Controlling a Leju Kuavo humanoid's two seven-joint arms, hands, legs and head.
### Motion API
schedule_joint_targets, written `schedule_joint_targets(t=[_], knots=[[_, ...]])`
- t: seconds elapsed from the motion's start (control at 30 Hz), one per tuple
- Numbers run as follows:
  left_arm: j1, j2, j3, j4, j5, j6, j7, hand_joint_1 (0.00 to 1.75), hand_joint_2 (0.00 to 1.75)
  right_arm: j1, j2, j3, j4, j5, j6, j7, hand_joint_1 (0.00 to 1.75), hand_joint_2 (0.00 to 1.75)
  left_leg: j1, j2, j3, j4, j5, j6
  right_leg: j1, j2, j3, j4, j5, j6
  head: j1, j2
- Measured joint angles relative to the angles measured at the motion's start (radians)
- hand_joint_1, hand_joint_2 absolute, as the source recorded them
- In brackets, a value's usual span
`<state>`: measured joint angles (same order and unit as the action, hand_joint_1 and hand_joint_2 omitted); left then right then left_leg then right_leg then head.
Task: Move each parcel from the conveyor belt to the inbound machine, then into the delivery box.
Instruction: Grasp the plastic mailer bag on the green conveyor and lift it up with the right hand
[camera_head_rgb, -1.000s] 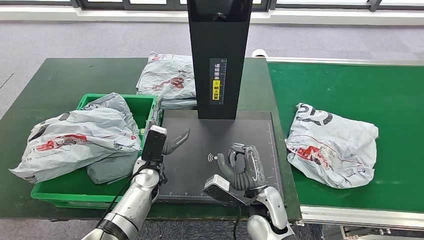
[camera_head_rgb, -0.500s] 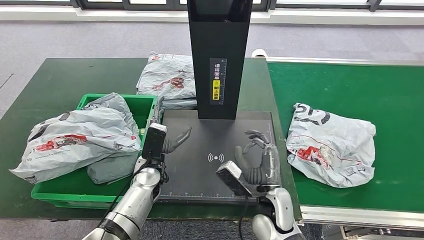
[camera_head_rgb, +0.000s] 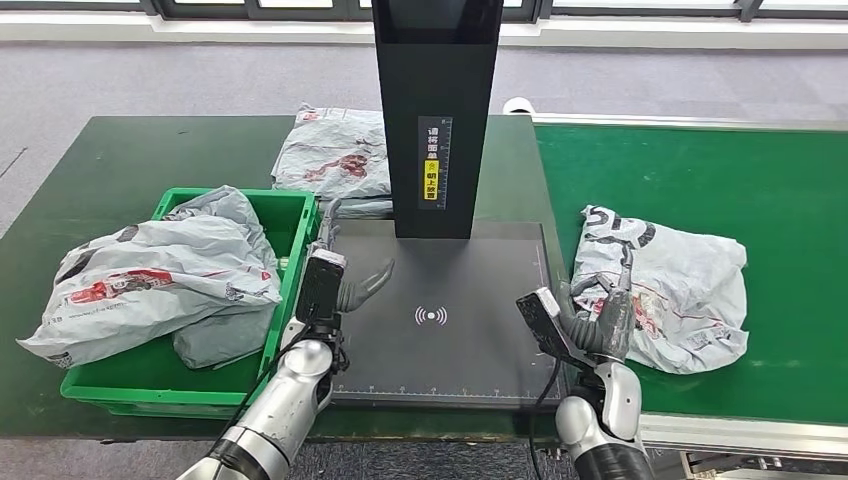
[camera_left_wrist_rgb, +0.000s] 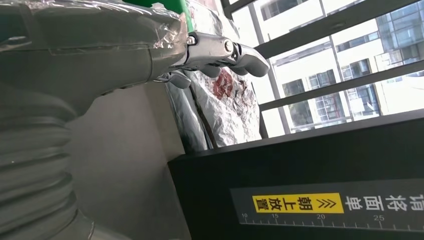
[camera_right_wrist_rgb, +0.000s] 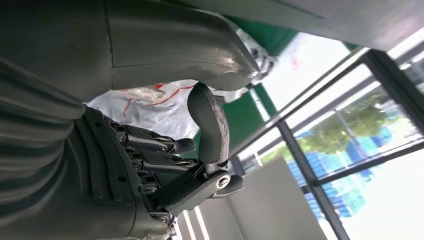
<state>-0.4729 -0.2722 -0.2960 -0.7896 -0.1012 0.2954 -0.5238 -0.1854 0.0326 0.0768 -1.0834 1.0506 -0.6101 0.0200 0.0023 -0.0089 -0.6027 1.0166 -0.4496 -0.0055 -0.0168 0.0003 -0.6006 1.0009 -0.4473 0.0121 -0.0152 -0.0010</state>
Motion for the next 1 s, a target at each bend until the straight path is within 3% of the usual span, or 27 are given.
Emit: schedule_joint_targets(t=[0.17, 0.3, 0.43, 0.53, 0.67, 0.9, 1.0], knots=[[-0.003, -0.003, -0.001, 0.009, 0.016, -0.012, -0.001, 0.00, 1.75, -0.105, -0.059, -0.060, 0.231, 0.034, -0.037, 0.060, 0.00, 1.75, -0.001, -0.001, 0.000, 0.000, 0.000, 0.001, -0.001, 0.000, 0.001, 0.000, 0.001, 0.001, 0.000, 0.000], [-0.005, 0.000, -0.005, 0.015, 0.037, -0.019, -0.005, 0.00, 1.75, -0.180, -0.118, -0.103, 0.411, 0.040, 0.006, 0.081, 0.00, 1.75, -0.002, -0.001, 0.000, 0.001, 0.000, 0.001, -0.002, 0.000, 0.001, 0.000, 0.002, 0.002, 0.000, 0.000], [-0.005, 0.007, -0.011, 0.016, 0.048, -0.025, -0.012, 0.00, 1.75, -0.206, -0.162, -0.112, 0.496, 0.104, 0.050, 0.182, 0.00, 1.75, -0.002, -0.001, -0.001, 0.001, 0.000, 0.001, -0.001, -0.001, 0.001, 0.000, 0.002, 0.002, 0.000, 0.000], [-0.005, 0.011, -0.016, 0.016, 0.050, -0.026, -0.013, 0.00, 1.75, -0.212, -0.183, -0.113, 0.528, 0.117, 0.061, 0.200, 0.00, 1.75, -0.002, -0.001, -0.001, 0.001, 0.000, 0.001, -0.001, 0.000, 0.000, 0.000, 0.002, 0.002, 0.000, 0.000], [-0.005, 0.012, -0.019, 0.016, 0.050, -0.026, -0.013, 0.00, 1.75, -0.219, -0.205, -0.118, 0.554, 0.159, 0.055, 0.267, 0.00, 0.00, -0.002, -0.001, -0.001, 0.001, 0.000, 0.001, -0.001, 0.000, 0.000, 0.000, 0.001, 0.002, 0.000, 0.000], [-0.007, 0.015, -0.019, 0.024, 0.050, -0.027, -0.015, 0.00, 1.75, -0.232, -0.249, -0.120, 0.610, 0.329, 0.209, 0.454, 0.00, 0.00, -0.002, 0.000, -0.001, 0.001, 0.000, 0.001, -0.002, 0.000, 0.000, 0.000, 0.002, 0.003, 0.000, 0.000], [-0.008, 0.015, -0.019, 0.030, 0.049, -0.024, -0.016, 0.00, 1.75, -0.231, -0.247, -0.120, 0.612, 0.364, 0.286, 0.475, 0.00, 1.31, -0.002, 0.000, -0.001, 0.001, 0.000, 0.001, -0.001, 0.000, 0.000, 0.000, 0.002, 0.003, 0.000, 0.000]])
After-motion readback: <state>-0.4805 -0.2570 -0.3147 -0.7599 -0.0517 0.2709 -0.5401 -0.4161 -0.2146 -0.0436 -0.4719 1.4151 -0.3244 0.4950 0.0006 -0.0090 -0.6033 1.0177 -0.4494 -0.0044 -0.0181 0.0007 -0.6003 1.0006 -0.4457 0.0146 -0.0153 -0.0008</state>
